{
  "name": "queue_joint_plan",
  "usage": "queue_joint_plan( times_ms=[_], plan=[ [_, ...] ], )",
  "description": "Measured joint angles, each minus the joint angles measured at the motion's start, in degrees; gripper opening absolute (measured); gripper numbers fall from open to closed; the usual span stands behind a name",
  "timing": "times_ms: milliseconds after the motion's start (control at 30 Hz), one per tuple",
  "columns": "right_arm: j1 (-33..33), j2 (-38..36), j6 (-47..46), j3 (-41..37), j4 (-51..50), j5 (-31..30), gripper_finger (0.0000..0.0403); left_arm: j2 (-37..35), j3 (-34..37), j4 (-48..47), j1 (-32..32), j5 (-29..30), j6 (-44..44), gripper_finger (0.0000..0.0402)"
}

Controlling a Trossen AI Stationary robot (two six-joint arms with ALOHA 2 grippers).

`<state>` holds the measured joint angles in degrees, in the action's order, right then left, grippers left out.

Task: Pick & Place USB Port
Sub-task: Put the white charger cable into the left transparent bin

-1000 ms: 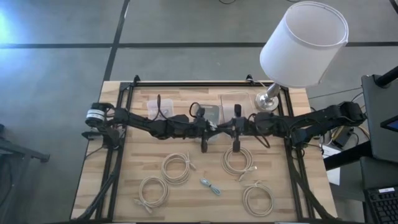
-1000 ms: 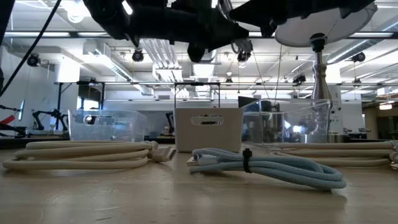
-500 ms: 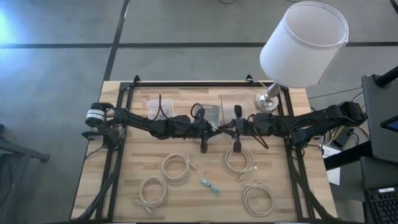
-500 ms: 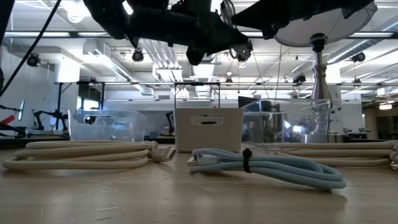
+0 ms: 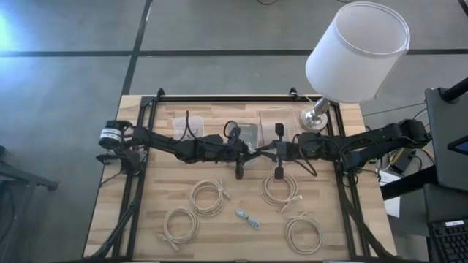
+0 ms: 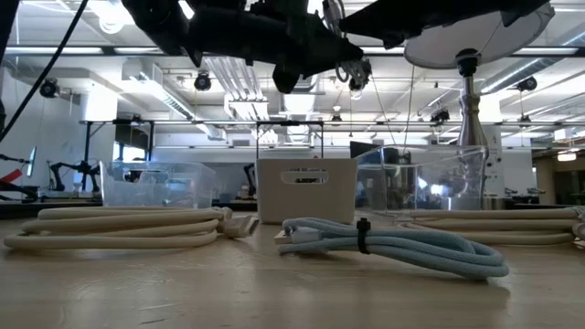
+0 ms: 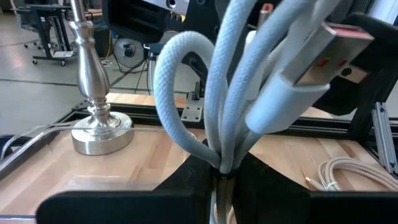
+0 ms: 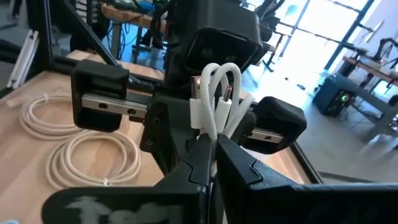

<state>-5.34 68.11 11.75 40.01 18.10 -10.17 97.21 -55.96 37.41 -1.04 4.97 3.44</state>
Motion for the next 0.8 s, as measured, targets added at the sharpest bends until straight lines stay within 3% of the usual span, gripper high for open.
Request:
queue_joint_plan(
  times_ms=[333,533,800],
  plan=[
    [0.0,-0.01,-1.87,1.6,-3.62,-1.12,0.0013,0.0,-0.31,-0.32,0.02,0.07,0.82,0.0039],
    [0.0,0.13,-3.31,5.23,-11.24,-1.31,0.0016,0.0,-0.44,-0.19,0.02,0.04,1.07,0.003],
    [0.0,0.15,-7.11,7.41,-15.91,-1.57,0.0071,0.06,-0.24,-0.4,-0.02,1.46,1.53,0.0039]
  ],
)
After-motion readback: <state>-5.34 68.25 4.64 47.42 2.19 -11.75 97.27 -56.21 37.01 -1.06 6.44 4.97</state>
